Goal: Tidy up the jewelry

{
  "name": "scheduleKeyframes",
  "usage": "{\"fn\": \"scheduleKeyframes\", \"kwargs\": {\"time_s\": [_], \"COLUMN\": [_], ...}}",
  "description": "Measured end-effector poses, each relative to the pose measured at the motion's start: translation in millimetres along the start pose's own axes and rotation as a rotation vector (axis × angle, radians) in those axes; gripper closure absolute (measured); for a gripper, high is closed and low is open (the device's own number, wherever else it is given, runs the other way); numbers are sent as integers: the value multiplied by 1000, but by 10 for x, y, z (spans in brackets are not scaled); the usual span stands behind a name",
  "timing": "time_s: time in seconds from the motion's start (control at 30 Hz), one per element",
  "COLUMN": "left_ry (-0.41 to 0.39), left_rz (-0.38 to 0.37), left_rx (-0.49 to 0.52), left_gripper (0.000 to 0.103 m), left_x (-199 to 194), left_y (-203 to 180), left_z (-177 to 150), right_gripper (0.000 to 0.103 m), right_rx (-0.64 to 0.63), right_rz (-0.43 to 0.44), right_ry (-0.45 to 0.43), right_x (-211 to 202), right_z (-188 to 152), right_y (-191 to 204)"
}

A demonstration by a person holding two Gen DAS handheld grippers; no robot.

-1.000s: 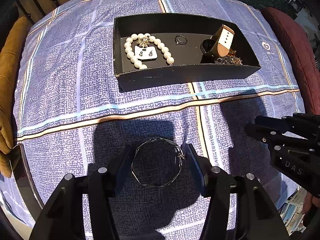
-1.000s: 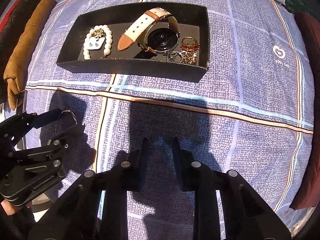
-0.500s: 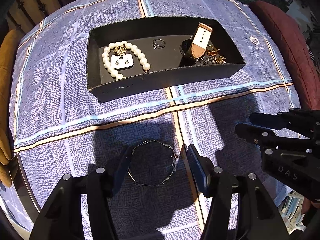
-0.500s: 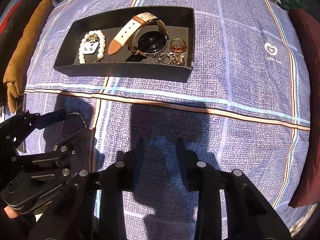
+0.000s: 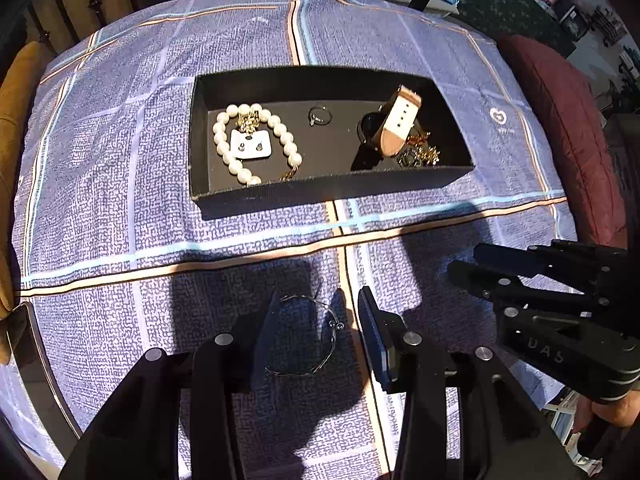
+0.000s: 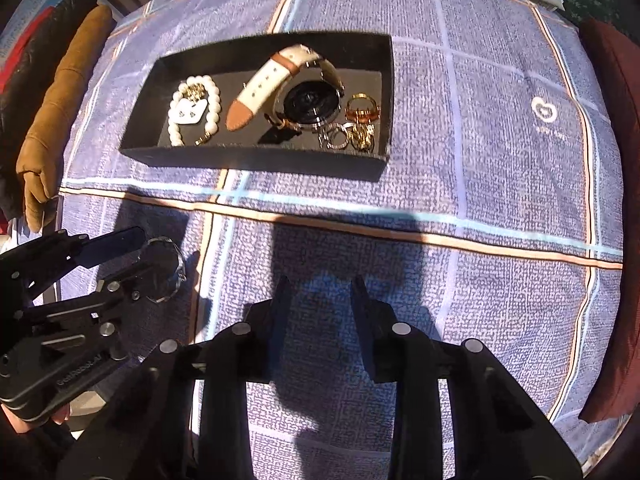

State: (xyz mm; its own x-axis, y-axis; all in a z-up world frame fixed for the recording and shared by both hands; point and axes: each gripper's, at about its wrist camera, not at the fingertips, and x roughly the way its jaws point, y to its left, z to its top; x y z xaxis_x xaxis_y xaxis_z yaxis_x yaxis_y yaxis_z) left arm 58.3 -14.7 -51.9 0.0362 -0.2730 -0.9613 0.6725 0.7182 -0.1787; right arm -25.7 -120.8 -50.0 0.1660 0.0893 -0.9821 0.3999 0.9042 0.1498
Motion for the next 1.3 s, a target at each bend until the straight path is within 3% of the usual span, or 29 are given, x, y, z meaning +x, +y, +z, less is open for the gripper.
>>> {"fn": "scheduleKeyframes", "kwargs": {"time_s": [0.17, 0.3, 0.33, 0.37, 0.43, 0.57, 0.63, 0.67, 0.7, 0.87, 1.03, 1.13, 1.3], "left_ry": [13, 26, 23, 25, 18, 37, 59, 73, 82, 99, 104, 92, 90], "left_rz": [-9, -6, 0, 5, 28, 31, 47, 57, 59, 133, 135, 121, 127], "left_rx": [-5, -9, -11, -14, -25, -30, -20, -9, 2, 77, 85, 97, 100], "left_gripper": [73, 73, 72, 58, 40, 37, 36, 36, 36, 32, 33, 49, 49], "left_x": [28, 61, 57, 59, 53, 89, 151, 179, 217, 362, 433, 479, 493], "left_y": [-3, 6, 17, 30, 53, 84, 62, 61, 31, -132, -256, -416, -446], "left_z": [30, -26, -56, -84, -124, -135, -144, -165, -170, -156, -49, 63, 118], "right_gripper": [71, 71, 71, 71, 71, 69, 55, 43, 40, 40, 40, 40, 40], "right_rx": [-10, -11, -8, -3, 0, 9, 18, 22, 24, 32, 51, 55, 48], "right_rz": [10, 14, 19, 26, 17, 3, -3, -13, -17, -22, -23, -20, -14], "right_ry": [6, 15, 18, 19, 18, 27, 28, 23, 19, 20, 25, 26, 25], "right_x": [6, 88, 97, 112, 133, 134, 132, 119, 88, 28, 14, -3, -6], "right_z": [49, 35, 27, 21, 20, -3, -3, -9, -32, -72, -92, -100, -85], "right_y": [23, 59, 57, 61, 70, 28, -5, -25, -67, -223, -344, -397, -379]}}
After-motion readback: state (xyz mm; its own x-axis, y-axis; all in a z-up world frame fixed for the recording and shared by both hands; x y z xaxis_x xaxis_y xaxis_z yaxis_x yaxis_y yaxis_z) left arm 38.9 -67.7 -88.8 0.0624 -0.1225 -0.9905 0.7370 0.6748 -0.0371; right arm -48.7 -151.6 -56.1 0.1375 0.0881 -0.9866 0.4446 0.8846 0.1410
